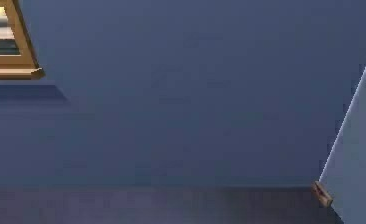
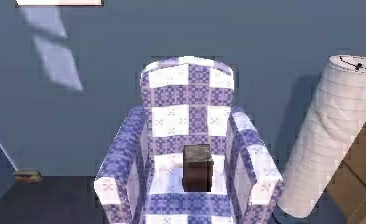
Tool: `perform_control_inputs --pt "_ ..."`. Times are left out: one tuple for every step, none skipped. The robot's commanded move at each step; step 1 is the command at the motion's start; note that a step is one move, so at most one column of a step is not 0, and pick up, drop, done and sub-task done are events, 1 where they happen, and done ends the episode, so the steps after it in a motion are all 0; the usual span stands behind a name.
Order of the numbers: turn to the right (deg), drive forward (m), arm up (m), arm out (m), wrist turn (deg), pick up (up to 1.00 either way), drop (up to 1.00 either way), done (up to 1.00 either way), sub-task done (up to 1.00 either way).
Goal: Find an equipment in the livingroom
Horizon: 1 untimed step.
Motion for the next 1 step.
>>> perform_control_inputs --pt "-45.0 0.0 0.0 0.0 0.0 0.0 0.0 0.0 0.0"
